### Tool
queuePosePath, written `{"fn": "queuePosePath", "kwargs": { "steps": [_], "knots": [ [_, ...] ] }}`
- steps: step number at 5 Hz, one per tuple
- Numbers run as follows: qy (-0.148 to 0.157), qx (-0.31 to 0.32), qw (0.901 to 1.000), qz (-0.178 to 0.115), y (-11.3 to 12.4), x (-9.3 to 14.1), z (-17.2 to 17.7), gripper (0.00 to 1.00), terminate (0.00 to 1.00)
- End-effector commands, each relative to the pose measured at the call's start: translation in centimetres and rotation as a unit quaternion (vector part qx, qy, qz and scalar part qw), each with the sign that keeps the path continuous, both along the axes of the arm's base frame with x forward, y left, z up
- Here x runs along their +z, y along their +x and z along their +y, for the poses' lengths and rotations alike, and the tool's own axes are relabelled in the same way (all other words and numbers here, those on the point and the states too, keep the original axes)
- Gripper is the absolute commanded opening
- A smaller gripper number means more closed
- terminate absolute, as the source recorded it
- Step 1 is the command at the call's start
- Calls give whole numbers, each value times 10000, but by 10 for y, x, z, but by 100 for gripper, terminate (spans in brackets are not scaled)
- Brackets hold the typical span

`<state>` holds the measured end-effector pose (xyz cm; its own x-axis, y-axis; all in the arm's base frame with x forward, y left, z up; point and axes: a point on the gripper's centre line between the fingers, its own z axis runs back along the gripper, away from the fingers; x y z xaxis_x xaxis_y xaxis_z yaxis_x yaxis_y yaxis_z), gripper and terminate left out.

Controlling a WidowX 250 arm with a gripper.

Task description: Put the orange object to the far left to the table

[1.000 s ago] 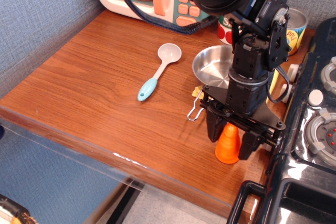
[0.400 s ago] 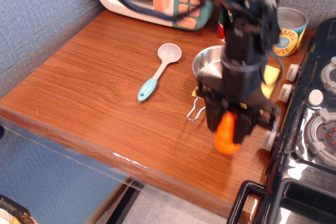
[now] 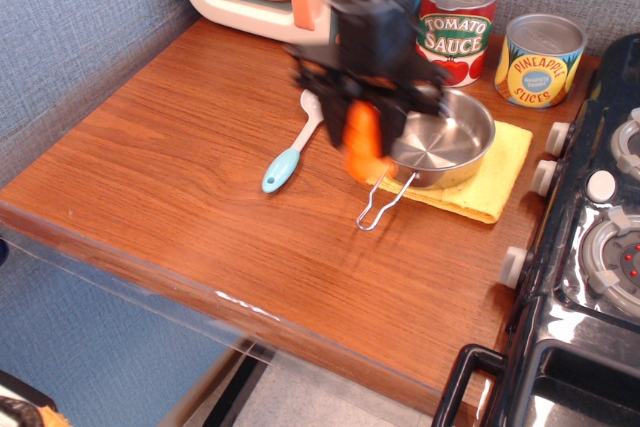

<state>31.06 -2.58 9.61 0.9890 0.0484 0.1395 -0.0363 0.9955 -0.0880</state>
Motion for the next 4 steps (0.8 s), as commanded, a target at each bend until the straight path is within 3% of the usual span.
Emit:
{"fn": "queuePosePath", "kwargs": {
  "steps": [1, 2, 4],
  "knots": [
    [-41, 1706, 9853, -111, 25, 3, 99, 0, 0],
    [46, 2095, 9778, -92, 30, -2, 150, 0, 0],
    [62, 2594, 9657, -81, 36, -14, 193, 0, 0]
  ]
}}
